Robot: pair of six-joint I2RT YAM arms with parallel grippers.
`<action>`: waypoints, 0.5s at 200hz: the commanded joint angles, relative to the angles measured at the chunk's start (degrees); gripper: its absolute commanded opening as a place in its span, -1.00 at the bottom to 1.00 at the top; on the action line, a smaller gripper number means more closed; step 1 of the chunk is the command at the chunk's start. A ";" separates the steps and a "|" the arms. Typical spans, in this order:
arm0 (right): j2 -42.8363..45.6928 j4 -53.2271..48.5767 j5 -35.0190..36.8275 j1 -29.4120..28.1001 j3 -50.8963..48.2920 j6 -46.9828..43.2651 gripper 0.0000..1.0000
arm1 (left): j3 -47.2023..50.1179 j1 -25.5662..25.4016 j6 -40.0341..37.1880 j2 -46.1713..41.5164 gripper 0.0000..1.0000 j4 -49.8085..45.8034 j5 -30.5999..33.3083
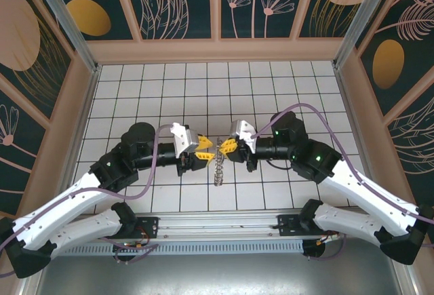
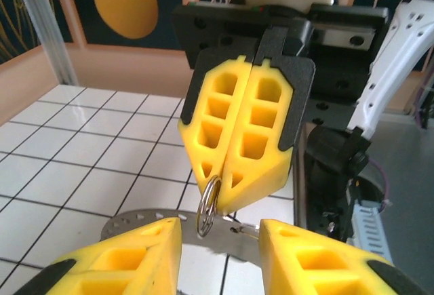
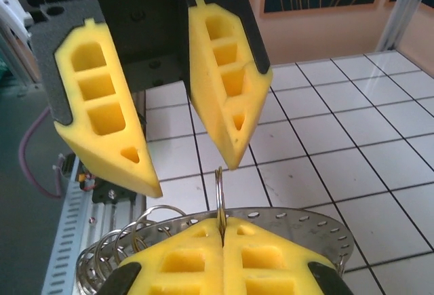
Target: Put the keys on the keyring
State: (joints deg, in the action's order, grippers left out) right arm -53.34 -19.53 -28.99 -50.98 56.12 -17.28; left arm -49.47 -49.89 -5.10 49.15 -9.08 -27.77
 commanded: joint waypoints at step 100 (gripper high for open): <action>-8.40 -14.77 4.24 -2.61 10.32 -4.56 -1.00 | -3.25 -0.27 -5.10 4.79 -0.30 -7.34 1.85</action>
State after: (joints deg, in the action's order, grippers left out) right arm -61.69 -33.85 -24.01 -53.06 63.68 -20.69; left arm -50.70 -49.89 -8.38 53.12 -14.90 -25.82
